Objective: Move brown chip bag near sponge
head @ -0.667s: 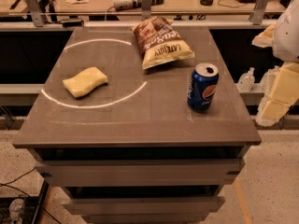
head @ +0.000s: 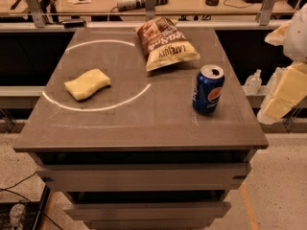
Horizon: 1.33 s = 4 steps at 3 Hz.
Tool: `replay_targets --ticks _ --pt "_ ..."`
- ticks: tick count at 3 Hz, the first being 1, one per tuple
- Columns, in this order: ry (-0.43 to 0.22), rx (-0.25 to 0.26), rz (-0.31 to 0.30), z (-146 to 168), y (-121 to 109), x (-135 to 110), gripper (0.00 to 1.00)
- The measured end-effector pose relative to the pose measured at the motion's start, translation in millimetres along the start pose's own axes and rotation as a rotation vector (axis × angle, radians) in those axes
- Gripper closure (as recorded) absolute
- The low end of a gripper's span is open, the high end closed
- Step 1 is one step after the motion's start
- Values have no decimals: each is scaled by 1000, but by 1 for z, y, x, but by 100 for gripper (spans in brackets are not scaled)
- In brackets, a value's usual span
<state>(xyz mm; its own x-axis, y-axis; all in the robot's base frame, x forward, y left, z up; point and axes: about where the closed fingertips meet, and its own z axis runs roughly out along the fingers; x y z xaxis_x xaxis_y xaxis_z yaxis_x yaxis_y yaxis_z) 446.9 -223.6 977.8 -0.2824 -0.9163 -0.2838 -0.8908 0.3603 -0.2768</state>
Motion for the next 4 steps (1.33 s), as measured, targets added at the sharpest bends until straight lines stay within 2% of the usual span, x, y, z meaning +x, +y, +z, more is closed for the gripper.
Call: replay_targets --ticks 1,2,3,4 --pt "-67 107 215 2 -12 22 0" --pt "-124 253 411 -2 -41 46 0" --pt "-219 396 527 -10 -84 62 0" --pt "-357 505 593 -20 -153 61 0"
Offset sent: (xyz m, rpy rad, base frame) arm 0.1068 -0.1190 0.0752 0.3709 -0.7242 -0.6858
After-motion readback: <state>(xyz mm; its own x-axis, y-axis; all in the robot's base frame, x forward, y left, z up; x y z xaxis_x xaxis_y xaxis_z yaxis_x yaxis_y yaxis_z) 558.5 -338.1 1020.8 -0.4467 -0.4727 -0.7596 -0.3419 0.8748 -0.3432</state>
